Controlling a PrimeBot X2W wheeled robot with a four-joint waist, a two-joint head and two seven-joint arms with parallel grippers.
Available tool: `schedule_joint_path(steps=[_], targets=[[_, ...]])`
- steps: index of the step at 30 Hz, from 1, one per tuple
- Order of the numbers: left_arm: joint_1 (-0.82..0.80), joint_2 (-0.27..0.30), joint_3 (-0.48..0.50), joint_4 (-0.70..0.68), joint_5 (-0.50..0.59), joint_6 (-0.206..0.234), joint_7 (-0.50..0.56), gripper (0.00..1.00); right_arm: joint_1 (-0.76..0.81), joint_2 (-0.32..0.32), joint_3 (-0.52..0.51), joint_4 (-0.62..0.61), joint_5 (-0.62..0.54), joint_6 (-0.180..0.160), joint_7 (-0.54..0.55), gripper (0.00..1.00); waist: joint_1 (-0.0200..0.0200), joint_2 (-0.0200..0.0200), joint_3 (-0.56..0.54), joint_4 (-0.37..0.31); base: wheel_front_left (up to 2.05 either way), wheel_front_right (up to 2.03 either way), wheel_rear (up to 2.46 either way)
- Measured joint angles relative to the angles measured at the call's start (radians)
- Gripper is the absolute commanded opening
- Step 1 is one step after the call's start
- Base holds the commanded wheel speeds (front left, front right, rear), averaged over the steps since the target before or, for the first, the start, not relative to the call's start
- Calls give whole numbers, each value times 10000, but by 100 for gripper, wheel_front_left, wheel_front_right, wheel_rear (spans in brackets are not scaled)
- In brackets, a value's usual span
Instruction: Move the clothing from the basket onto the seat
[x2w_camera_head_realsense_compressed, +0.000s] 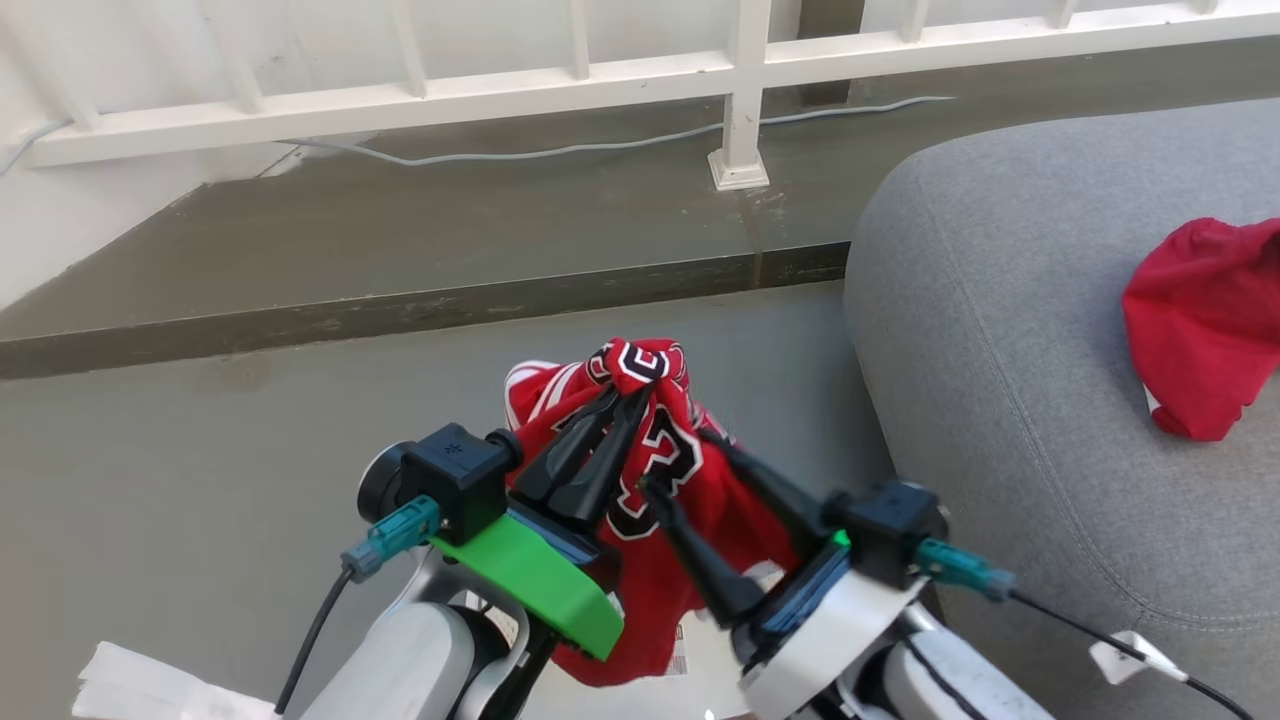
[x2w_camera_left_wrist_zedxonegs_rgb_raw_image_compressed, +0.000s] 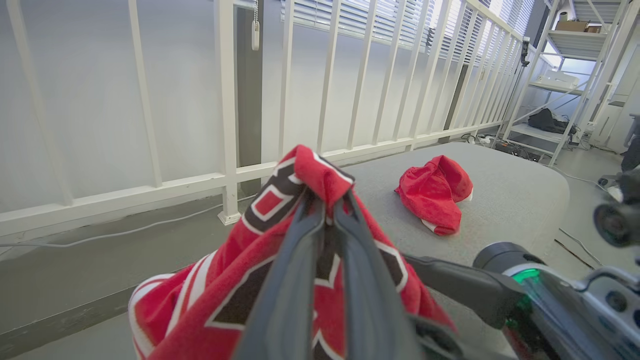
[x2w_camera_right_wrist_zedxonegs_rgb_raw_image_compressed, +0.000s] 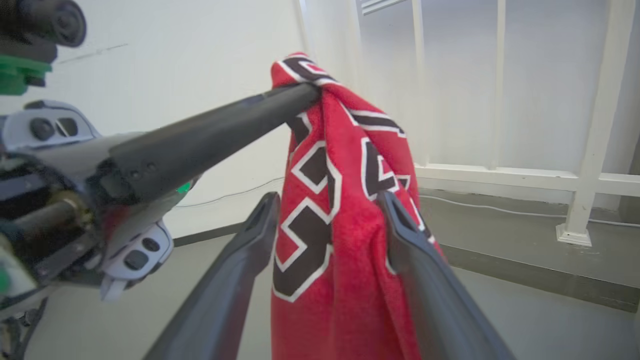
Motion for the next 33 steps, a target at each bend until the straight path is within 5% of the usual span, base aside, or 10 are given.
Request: schedule_joint_path(steps=[11,12,15,16,26,29,31,33], targets=[[3,-2,-128,-508,0,2,130,0,-355,10,1034,1060,389,2,217,100,0,0,17,196,0,0,0],[3,-4,-161,-564,0,2,130,0,-407,10,1003,1112,424,2,215,92,0,0,16,210,0,0,0],[5,-4,-236,-658,0,2,144,0,-618,10,907,1197,495,2,171,11,0,0,14,243,0,0,0],[9,-4,-249,-675,0,2,148,0,-688,10,863,1225,499,2,169,0,0,0,13,250,0,0,0],[45,29,-293,-882,-2,13,353,0,-1019,10,731,1567,842,2,-42,0,1,0,15,239,0,0,0],[71,40,-330,-945,-2,23,407,47,-1126,13,717,1653,899,2,-125,0,1,0,14,235,0,0,0],[126,42,-330,-963,-35,40,456,100,-1159,12,692,1737,920,2,-161,0,1,0,13,234,0,0,0],[212,44,-330,-968,-44,56,489,100,-1246,12,633,1804,922,2,-213,0,1,0,10,229,0,0,0]])
